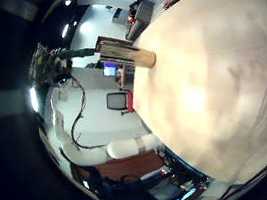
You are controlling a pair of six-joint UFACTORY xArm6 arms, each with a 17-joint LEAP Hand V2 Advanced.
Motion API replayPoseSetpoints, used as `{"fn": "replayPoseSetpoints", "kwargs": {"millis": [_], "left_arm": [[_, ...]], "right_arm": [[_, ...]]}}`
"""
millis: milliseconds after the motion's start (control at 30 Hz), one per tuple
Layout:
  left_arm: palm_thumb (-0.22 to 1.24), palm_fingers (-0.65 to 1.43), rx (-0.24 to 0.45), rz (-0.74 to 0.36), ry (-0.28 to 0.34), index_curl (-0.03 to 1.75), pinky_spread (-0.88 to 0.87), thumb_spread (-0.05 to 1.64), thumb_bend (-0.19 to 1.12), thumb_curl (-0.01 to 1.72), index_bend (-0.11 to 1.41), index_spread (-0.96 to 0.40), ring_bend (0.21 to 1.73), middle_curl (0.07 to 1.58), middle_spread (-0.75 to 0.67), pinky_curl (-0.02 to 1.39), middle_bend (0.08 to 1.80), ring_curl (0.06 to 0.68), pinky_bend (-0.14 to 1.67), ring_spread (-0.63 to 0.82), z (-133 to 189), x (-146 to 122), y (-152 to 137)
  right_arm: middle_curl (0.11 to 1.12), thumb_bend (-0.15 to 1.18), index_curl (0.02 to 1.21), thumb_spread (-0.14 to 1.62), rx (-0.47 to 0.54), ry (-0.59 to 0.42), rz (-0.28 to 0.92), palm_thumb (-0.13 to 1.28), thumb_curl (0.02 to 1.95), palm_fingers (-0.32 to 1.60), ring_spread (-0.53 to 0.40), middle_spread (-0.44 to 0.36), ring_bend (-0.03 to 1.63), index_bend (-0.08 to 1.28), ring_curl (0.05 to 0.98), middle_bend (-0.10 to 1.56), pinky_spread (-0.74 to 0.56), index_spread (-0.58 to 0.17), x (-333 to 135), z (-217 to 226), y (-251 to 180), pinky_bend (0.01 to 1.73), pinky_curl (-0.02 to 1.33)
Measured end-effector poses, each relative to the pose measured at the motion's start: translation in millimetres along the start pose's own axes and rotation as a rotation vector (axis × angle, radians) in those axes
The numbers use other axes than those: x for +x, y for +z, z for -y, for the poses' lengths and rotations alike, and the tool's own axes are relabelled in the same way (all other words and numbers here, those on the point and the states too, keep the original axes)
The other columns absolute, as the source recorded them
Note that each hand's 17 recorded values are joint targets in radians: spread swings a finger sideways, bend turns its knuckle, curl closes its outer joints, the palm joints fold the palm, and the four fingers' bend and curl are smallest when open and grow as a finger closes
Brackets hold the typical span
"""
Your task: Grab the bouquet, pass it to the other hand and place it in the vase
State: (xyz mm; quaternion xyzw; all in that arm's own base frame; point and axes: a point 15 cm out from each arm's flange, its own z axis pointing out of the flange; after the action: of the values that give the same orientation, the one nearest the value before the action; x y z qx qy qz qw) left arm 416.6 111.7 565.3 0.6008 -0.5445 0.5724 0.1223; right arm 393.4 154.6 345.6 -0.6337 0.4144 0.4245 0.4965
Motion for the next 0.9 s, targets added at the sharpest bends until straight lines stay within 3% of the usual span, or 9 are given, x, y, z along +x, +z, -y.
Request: {"fn": "replayPoseSetpoints", "kwargs": {"millis": [267, 433, 533, 600, 633, 667, 800, 867, 900], "left_arm": [[1.1, 1.09, -0.005, 0.021, -0.042, 1.61, -0.6, 0.13, -0.03, 0.91, 0.19, -0.61, 1.35, 0.89, -0.49, 0.67, 1.1, 0.546, 1.04, -0.44, 2, -32, 9], [0.98, 1.06, -0.057, 0.039, -0.075, 1.61, -0.63, 0.22, -0.05, 0.87, 0.17, -0.58, 1.31, 0.88, -0.49, 0.66, 1.09, 0.532, 1.05, -0.45, -4, -61, 28], [0.74, 0.7, -0.087, 0.032, -0.078, 1.51, -0.67, 0.49, -0.07, 0.77, 0.15, -0.54, 1.1, 0.85, -0.49, 0.62, 0.99, 0.476, 1.02, -0.5, -7, -72, 35], [0.67, 0.59, -0.101, 0.027, -0.068, 1.47, -0.66, 0.62, -0.07, 0.72, 0.15, -0.52, 1.08, 0.84, -0.49, 0.6, 0.97, 0.465, 0.95, -0.49, -8, -75, 39], [0.61, 0.45, -0.102, 0.026, -0.069, 1.42, -0.61, 0.73, -0.06, 0.66, 0.17, -0.5, 1.05, 0.82, -0.47, 0.57, 0.94, 0.454, 0.84, -0.45, -8, -77, 39], [0.57, 0.11, -0.106, 0.02, -0.071, 1.38, -0.4, 0.8, -0.06, 0.62, 0.21, -0.47, 0.98, 0.81, -0.4, 0.54, 0.86, 0.453, 0.62, -0.34, -8, -78, 39], [0.49, -0.09, -0.101, 0.008, -0.072, 1.22, 0.03, 0.87, -0.06, 0.53, 0.12, -0.31, 0.87, 0.67, -0.11, 0.44, 0.56, 0.373, 0.49, -0.04, -5, -77, 34], [0.38, -0.22, -0.077, 0.003, -0.074, 0.95, 0.37, 0.87, -0.06, 0.44, 0.05, -0.01, 0.75, 0.51, 0.3, 0.39, 0.33, 0.301, 0.47, 0.29, -1, -78, 28], [0.36, -0.21, -0.061, 0.002, -0.075, 0.85, 0.44, 0.86, -0.05, 0.42, 0.05, 0.08, 0.71, 0.47, 0.38, 0.37, 0.28, 0.282, 0.45, 0.37, 2, -79, 23]], "right_arm": [[0.25, -0.03, 0.23, 0.98, -0.003, 0.001, 0.002, 0.74, 0.43, -0.04, 0.173, 0.125, 0.3, 0.16, 0.264, 0.17, 0.34, -0.354, 0, 0, 1, 0.41, 0.32], [0.26, -0.03, 0.23, 0.98, -0.001, 0.0, 0.002, 0.74, 0.43, -0.03, 0.174, 0.125, 0.3, 0.16, 0.267, 0.17, 0.35, -0.352, 1, -1, 0, 0.41, 0.32], [0.26, -0.02, 0.24, 0.98, -0.001, -0.001, 0.004, 0.75, 0.43, -0.03, 0.174, 0.124, 0.3, 0.16, 0.266, 0.17, 0.35, -0.352, 0, -1, 0, 0.4, 0.32], [0.25, -0.03, 0.24, 0.98, -0.001, -0.005, 0.004, 0.75, 0.43, -0.03, 0.174, 0.124, 0.3, 0.16, 0.266, 0.17, 0.35, -0.352, -1, -1, -1, 0.4, 0.32], [0.26, -0.03, 0.25, 0.97, -0.001, -0.006, 0.004, 0.75, 0.43, -0.02, 0.174, 0.124, 0.3, 0.16, 0.267, 0.17, 0.35, -0.351, -1, -1, -1, 0.4, 0.32], [0.26, -0.03, 0.25, 0.97, -0.002, -0.005, 0.004, 0.75, 0.43, -0.02, 0.173, 0.124, 0.3, 0.16, 0.267, 0.17, 0.35, -0.351, 0, -1, -1, 0.4, 0.32], [0.26, -0.03, 0.26, 0.98, -0.002, -0.008, 0.006, 0.75, 0.43, -0.02, 0.173, 0.124, 0.3, 0.16, 0.267, 0.17, 0.35, -0.351, -1, -1, -1, 0.4, 0.32], [0.26, -0.03, 0.26, 0.98, -0.002, -0.007, 0.006, 0.75, 0.43, -0.02, 0.173, 0.124, 0.3, 0.17, 0.269, 0.17, 0.35, -0.35, -1, -2, -1, 0.39, 0.32], [0.26, -0.03, 0.26, 0.98, -0.002, -0.006, 0.006, 0.75, 0.43, -0.02, 0.173, 0.124, 0.3, 0.17, 0.269, 0.17, 0.35, -0.351, -1, -2, -1, 0.39, 0.32]]}}
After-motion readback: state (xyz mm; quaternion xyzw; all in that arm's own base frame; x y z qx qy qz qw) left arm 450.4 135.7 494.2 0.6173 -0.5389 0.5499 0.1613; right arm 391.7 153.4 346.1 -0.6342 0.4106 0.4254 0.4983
